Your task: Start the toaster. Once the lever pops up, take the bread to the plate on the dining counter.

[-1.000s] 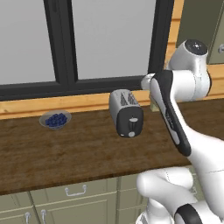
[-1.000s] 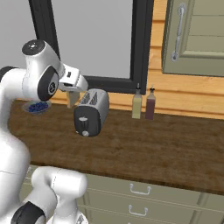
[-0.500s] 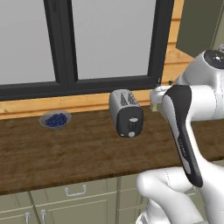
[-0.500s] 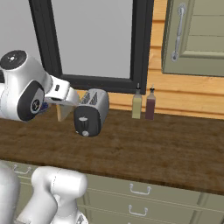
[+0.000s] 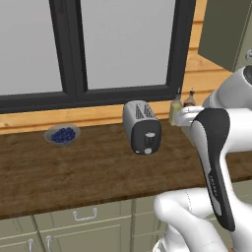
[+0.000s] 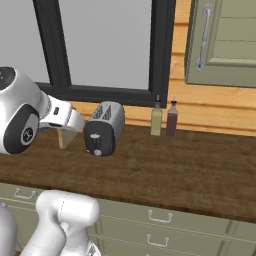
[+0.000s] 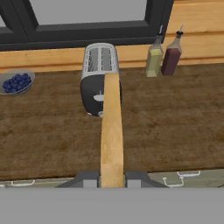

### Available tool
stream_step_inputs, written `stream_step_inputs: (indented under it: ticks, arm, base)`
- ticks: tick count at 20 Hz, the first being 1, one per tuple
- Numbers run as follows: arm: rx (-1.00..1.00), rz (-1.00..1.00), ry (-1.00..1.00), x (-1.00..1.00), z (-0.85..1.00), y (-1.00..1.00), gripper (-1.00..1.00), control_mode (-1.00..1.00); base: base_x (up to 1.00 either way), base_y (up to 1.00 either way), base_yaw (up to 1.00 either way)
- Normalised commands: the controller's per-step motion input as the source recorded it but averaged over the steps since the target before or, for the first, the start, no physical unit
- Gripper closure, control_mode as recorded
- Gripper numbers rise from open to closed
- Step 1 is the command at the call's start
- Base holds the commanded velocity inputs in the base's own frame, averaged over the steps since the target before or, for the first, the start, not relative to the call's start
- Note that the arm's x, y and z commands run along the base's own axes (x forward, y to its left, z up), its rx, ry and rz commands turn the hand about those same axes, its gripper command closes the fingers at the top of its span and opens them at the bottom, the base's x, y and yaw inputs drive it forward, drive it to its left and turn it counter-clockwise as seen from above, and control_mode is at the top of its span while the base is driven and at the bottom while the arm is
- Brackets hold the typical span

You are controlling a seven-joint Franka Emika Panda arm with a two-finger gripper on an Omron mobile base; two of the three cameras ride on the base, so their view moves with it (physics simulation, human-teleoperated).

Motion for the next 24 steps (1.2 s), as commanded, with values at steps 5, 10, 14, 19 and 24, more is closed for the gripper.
stream_step_inputs:
  ticks: [5,10,14,19,24]
  arm:
    - [0.0,0.0,0.0,-0.18,0.0,0.0,1.0,-1.0]
    - [0.0,0.0,0.0,-0.11,0.0,0.0,1.0,1.0]
    - [0.0,0.0,0.0,0.0,0.0,0.0,1.0,1.0]
    - [0.0,0.0,0.0,0.0,0.0,0.0,1.0,1.0]
    - [0.0,0.0,0.0,0.0,0.0,0.0,1.0,1.0]
  base:
    - [0.0,0.0,0.0]
    - [-0.23,0.01,0.03]
    - [-0.9,0.54,0.36]
    - [-0.57,0.92,0.78]
    - [-0.14,0.33,0.99]
